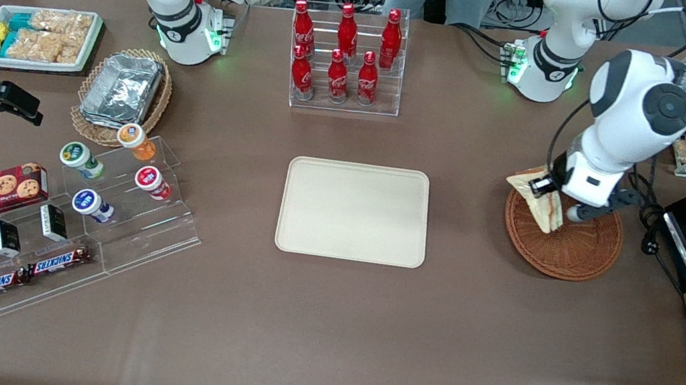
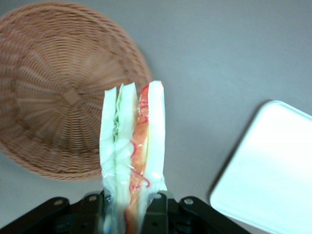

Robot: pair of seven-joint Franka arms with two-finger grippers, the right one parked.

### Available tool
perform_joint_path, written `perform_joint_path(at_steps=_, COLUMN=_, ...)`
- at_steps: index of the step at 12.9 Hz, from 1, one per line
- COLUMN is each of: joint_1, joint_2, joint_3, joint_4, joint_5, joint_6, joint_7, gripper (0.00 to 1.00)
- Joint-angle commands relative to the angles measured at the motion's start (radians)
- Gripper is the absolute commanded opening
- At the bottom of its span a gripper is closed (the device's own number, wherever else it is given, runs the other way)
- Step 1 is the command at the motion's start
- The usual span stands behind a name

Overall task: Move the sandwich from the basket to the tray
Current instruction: 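Lift the sandwich and carry it with the left gripper toward the white tray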

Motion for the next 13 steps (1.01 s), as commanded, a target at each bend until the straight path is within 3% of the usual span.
perform_joint_path(at_steps=1, joint_1=-0.108, joint_2=-0.001, joint_3=0.006, joint_4=0.008, joint_5=-0.019, joint_6=0.037, joint_7=0.008, gripper=0.0)
perform_joint_path(at_steps=4, joint_1=-0.166, joint_2=0.023, joint_3=-0.026, joint_4=0.026, joint_5=-0.018, joint_6=0.028, joint_7=0.023, gripper=0.0)
perform_joint_path(at_steps=7, joint_1=-0.177, joint_2=0.131, joint_3=-0.107, joint_4=0.095, joint_5=-0.001, joint_6=0.001, joint_7=0.016, gripper=0.0)
perform_joint_path(at_steps=10, joint_1=-0.188, joint_2=0.305, joint_3=-0.19, joint_4=0.224, joint_5=0.12, joint_6=-0.084, joint_7=0.007, gripper=0.0)
perform_joint_path(at_steps=13, joint_1=-0.22, joint_2=0.427, joint_3=-0.195, joint_4=0.316, joint_5=0.2, joint_6=-0.104, joint_7=-0.059, gripper=0.0)
